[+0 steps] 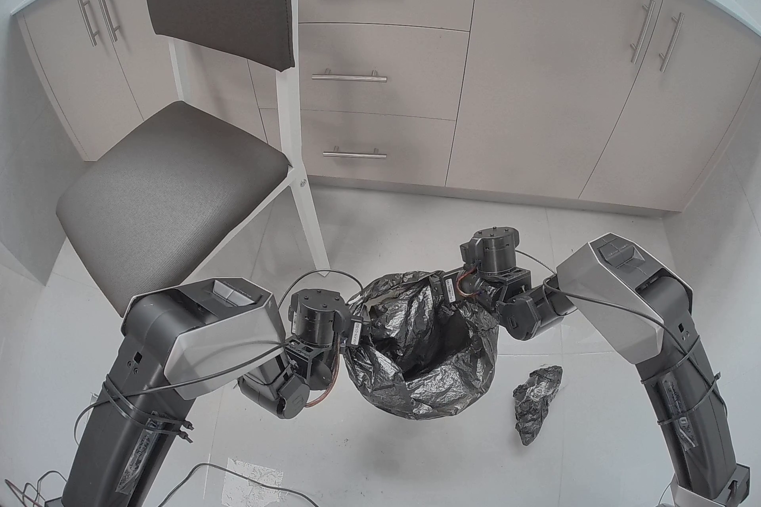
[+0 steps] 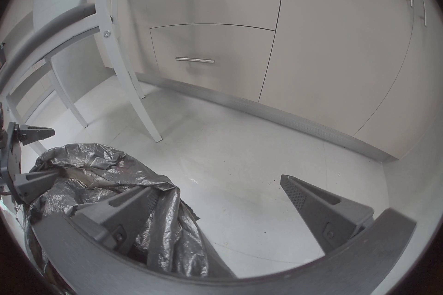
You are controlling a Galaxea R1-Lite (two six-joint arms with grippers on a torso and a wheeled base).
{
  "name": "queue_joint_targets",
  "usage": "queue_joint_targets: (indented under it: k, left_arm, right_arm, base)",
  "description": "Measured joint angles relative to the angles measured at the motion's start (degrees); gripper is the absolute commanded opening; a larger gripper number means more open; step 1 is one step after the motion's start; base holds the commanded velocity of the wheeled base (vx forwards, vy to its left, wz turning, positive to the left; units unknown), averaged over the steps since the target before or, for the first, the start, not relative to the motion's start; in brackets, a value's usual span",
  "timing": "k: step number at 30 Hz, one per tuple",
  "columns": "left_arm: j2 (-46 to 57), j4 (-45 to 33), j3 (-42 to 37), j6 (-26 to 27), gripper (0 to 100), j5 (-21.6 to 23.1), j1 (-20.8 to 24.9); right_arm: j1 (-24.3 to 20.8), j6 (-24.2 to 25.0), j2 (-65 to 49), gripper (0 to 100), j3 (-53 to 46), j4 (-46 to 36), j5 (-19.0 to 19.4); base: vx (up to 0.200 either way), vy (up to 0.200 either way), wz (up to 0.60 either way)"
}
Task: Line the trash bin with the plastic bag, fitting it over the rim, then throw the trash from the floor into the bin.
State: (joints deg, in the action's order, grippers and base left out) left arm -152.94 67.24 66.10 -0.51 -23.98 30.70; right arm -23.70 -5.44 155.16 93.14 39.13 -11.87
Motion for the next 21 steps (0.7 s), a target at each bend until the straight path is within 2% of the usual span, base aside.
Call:
queue_joint_targets:
  k: [12, 21]
  left_arm:
    - [-0.06, 0.09, -0.02, -0.82, 100, 0.09, 0.06]
    - [-0.09, 0.72, -0.17, -0.85, 100, 0.09, 0.06]
  right_arm:
    - [0.74, 0.24, 0.74, 100, 0.77, -1.01, 0.00]
    - [-1.18, 0.57, -6.88, 100, -13.02, 1.65, 0.49]
  base:
    - [0.000, 0.000, 0.00]
    - [0.000, 0.000, 0.00]
